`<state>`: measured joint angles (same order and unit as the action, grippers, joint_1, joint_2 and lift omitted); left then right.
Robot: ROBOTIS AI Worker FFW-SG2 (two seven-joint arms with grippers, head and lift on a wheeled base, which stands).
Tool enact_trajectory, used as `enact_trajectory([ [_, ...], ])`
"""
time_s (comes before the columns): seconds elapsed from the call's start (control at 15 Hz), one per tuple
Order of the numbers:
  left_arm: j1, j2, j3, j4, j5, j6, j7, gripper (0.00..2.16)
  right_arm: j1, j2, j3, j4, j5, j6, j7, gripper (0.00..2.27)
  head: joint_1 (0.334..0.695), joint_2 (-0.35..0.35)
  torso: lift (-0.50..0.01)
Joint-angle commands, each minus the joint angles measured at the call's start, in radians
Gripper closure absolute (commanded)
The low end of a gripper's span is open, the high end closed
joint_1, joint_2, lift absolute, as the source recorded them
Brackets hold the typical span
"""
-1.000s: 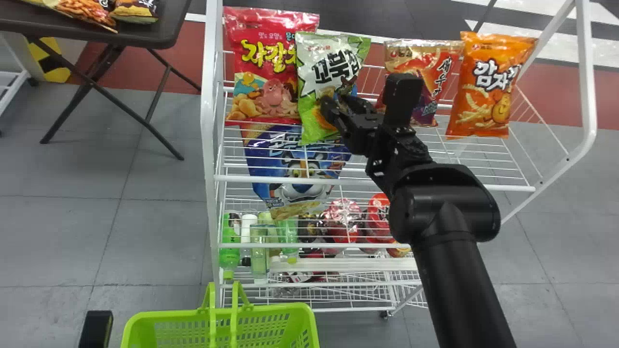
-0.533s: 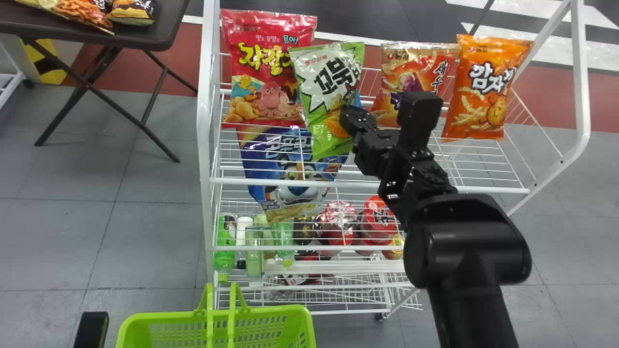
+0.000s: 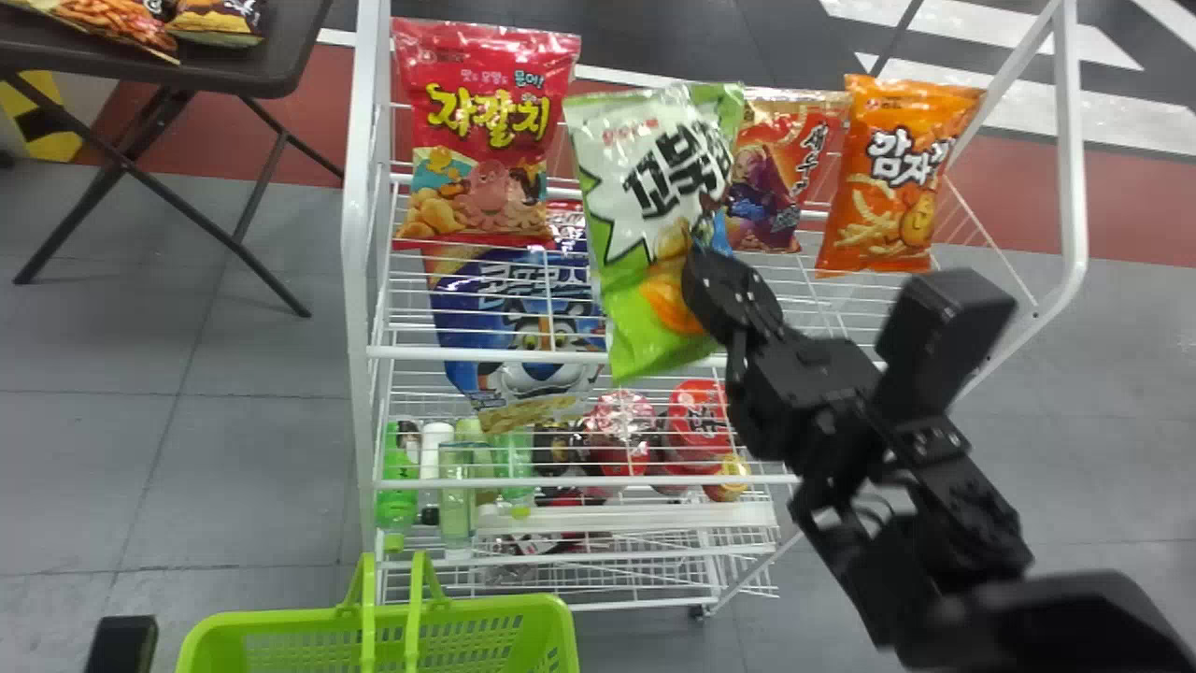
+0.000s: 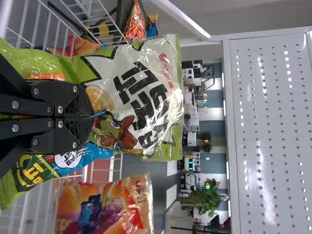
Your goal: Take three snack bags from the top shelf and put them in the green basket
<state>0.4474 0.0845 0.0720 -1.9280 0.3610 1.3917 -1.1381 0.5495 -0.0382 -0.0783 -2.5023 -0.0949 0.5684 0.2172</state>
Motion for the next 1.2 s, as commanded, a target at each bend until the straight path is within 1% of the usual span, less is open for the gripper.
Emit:
enact_trajectory([
  [0.0, 0.019, -0.005, 0.0, -0.042, 0.012, 0.0, 0.001, 2.0, 0.107, -0.002, -0.066, -0.116, -0.088, 0.186, 0.005, 2.1, 0.695, -0.304, -0.044],
  [0.13, 0.025, -0.011, -0.001, -0.082, 0.023, 0.013, 0.012, 2.0, 0.181, 0.0, -0.093, -0.162, -0.12, 0.296, 0.011, 2.1, 0.695, -0.35, -0.044],
  [0.33, 0.033, -0.011, -0.001, -0.146, 0.029, 0.046, 0.015, 2.0, 0.239, 0.0, -0.092, -0.21, -0.151, 0.554, 0.039, 2.1, 0.695, -0.35, -0.044],
  [0.47, 0.042, -0.012, -0.005, -0.172, 0.036, 0.05, 0.02, 2.0, 0.273, -0.002, -0.055, -0.204, -0.126, 0.575, 0.051, 2.09, 0.695, -0.35, -0.044],
  [0.53, 0.048, -0.011, -0.005, -0.184, 0.041, 0.05, 0.02, 2.0, 0.277, -0.006, -0.005, -0.182, -0.08, 0.6, 0.05, 2.09, 0.695, -0.35, -0.044],
  [0.6, 0.053, -0.012, -0.005, -0.197, 0.042, 0.053, 0.02, 2.0, 0.277, -0.008, 0.031, -0.153, -0.06, 0.612, 0.05, 2.09, 0.695, -0.35, -0.044],
  [0.87, 0.065, -0.011, -0.021, -0.241, 0.042, 0.083, 0.021, 2.0, 0.264, -0.031, 0.109, -0.05, -0.072, 0.612, 0.082, 2.09, 0.695, -0.35, -0.044],
  [1.0, 0.065, -0.011, -0.031, -0.243, 0.041, 0.086, 0.027, 2.0, 0.253, -0.035, 0.118, -0.023, -0.111, 0.624, 0.11, 2.09, 0.695, -0.347, -0.044],
  [1.07, 0.062, -0.011, -0.041, -0.243, 0.036, 0.086, 0.032, 2.0, 0.244, -0.035, 0.118, -0.013, -0.146, 0.664, 0.122, 2.09, 0.695, -0.338, -0.044],
  [1.13, 0.06, -0.011, -0.047, -0.243, 0.035, 0.086, 0.038, 2.0, 0.23, -0.035, 0.124, -0.006, -0.152, 0.719, 0.128, 2.09, 0.695, -0.308, -0.044],
])
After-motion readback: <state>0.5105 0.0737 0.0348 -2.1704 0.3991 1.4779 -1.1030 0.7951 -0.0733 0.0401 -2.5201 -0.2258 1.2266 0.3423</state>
